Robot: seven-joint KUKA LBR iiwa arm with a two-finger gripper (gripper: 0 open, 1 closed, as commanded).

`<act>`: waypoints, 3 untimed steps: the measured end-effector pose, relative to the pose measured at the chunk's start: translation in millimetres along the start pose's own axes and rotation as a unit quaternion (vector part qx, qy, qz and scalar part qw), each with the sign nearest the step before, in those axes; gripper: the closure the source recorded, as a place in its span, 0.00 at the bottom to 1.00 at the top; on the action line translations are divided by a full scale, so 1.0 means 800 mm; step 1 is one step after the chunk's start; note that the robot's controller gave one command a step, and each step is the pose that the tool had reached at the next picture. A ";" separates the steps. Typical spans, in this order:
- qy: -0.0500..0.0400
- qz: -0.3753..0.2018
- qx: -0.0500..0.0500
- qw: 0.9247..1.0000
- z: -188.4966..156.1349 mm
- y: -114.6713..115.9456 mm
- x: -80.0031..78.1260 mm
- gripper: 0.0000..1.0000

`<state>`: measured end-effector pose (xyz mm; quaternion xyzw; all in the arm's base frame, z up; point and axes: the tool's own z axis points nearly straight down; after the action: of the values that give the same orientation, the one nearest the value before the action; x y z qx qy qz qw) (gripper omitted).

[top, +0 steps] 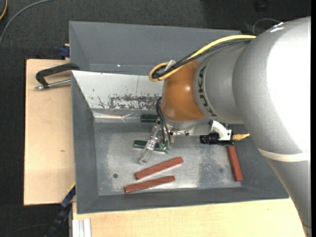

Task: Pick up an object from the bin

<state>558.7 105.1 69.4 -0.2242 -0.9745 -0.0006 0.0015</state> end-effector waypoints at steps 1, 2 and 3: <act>-0.001 -0.001 -0.001 1.000 -0.001 0.001 0.000 0.00; -0.001 0.000 -0.001 1.000 -0.001 0.002 0.000 1.00; -0.006 -0.002 -0.004 1.000 -0.103 0.004 -0.002 1.00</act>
Offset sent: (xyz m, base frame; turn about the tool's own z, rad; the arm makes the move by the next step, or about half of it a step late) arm 0.0000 0.0000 0.0000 0.0000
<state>561.8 107.5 152.2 -0.2227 -0.9749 -0.0031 -0.0053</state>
